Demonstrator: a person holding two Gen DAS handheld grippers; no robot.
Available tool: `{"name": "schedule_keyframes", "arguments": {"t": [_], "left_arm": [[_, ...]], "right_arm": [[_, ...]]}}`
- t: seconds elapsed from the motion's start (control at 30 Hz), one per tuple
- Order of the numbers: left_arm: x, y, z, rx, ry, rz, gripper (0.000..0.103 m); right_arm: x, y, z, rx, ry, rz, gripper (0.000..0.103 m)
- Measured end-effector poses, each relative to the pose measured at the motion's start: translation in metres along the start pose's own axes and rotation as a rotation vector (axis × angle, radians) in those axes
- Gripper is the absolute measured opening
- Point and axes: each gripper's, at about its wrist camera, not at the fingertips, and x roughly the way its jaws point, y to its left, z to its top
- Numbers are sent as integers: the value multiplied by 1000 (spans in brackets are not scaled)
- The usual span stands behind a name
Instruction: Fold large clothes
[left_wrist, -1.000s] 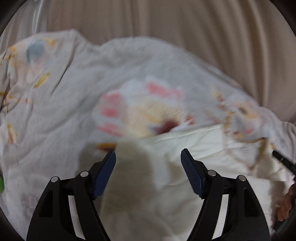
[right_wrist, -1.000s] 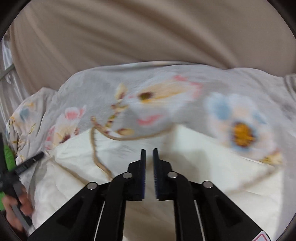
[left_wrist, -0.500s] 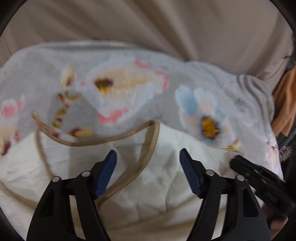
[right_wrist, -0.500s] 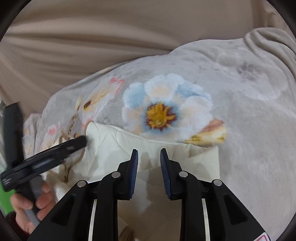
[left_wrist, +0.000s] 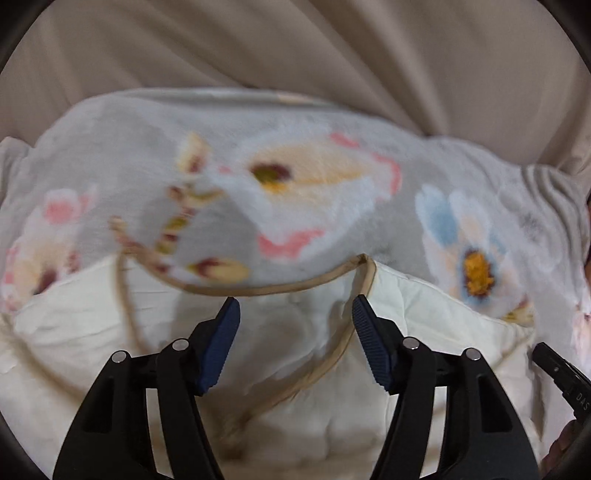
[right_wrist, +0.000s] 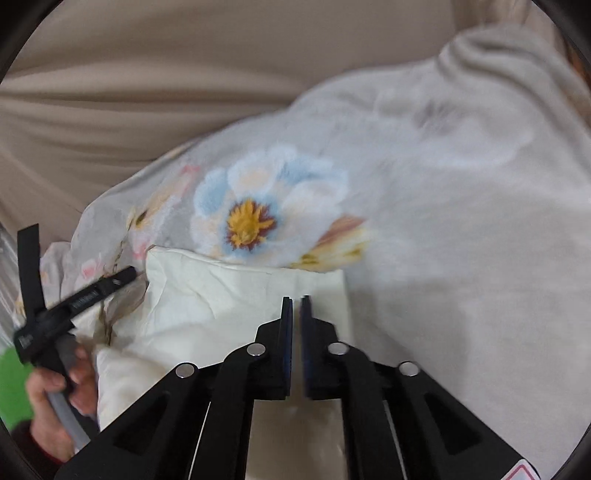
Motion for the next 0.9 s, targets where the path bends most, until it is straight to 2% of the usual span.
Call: {"name": "schedule_keyframes", "arguments": {"t": [0.07, 0.13, 0.2, 0.27, 0.4, 0.5, 0.6, 0.7, 0.83, 0.9], "left_arm": [[-43, 18, -9, 16, -29, -50, 69], [-98, 41, -30, 42, -72, -78, 77], [-152, 69, -62, 60, -97, -92, 90], [-193, 95, -92, 59, -94, -88, 92], [-258, 158, -176, -13, -15, -83, 93], [-282, 192, -232, -75, 44, -80, 93], [-295, 216, -285, -146, 106, -72, 93], [-306, 232, -323, -192, 114, -89, 93], [-301, 247, -353, -306, 142, -153, 93], [-306, 247, -360, -313, 97, -154, 93]], "right_arm": [[-45, -5, -20, -47, -23, -15, 17], [-84, -15, -42, -77, -23, 0, 29], [-131, -28, -79, -92, -13, 2, 47], [-168, -42, -118, -94, 10, 7, 51], [-234, -70, -210, -5, 50, 26, 59], [-260, -81, -267, 66, 80, 60, 60], [-271, -75, -306, 98, 90, 98, 61], [-271, -59, -320, 109, 59, 136, 69], [-264, -39, -323, 112, 66, 229, 69], [-258, -27, -324, 112, 59, 237, 70]]}}
